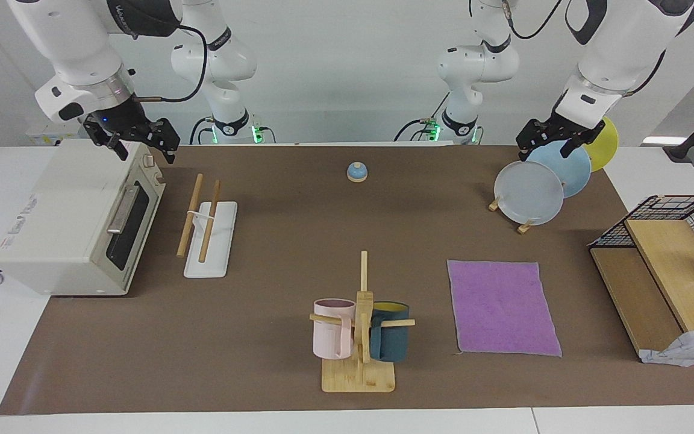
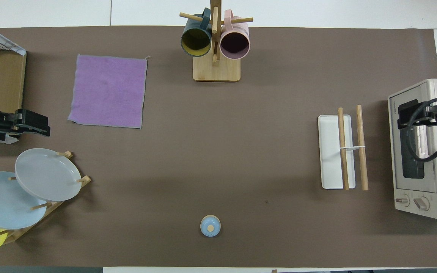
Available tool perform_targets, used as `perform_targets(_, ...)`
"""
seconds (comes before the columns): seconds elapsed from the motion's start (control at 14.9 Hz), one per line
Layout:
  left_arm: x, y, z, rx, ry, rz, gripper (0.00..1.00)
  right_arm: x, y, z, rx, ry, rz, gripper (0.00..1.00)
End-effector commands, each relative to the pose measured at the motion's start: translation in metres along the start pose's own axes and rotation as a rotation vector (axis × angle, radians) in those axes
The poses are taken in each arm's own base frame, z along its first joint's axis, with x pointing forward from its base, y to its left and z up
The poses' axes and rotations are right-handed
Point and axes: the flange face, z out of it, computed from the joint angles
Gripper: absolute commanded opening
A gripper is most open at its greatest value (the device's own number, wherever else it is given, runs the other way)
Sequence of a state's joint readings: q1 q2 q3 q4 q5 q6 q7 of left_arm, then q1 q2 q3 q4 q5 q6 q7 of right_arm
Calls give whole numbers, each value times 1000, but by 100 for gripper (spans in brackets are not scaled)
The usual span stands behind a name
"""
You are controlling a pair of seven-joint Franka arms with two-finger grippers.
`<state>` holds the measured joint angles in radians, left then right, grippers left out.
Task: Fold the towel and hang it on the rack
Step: 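Move the left gripper toward the purple towel's edge nearest it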
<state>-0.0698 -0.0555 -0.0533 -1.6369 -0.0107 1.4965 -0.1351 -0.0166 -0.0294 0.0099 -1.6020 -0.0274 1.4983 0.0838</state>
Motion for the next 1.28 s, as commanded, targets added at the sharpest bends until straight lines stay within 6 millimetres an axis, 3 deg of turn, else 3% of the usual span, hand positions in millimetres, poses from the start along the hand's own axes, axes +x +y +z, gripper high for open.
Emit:
perform_targets(0.0,-4,-3,-1,1,10,10,100,-6,-1,0,14,15,-24,100)
perform_targets(0.4,-3,5,-4,-2,40,21,100,-6,-2,0,14,15,-25,100)
perform_targets(0.81,2,-1,18,-6,62,14,100,-6,-2,0,14,18,-27,100)
perform_targets(0.87,8,-5,29,-13,58,8,100,-6,-2,0,13,18,-25,100)
perform_targets(1.01,29,-34,63,-47,74,-57,100,-6,-2,0,14,18,-25,100)
perform_targets(1.21,64,-78,130,-55,52,-87,100,-6,-2,0,14,18,-22,100)
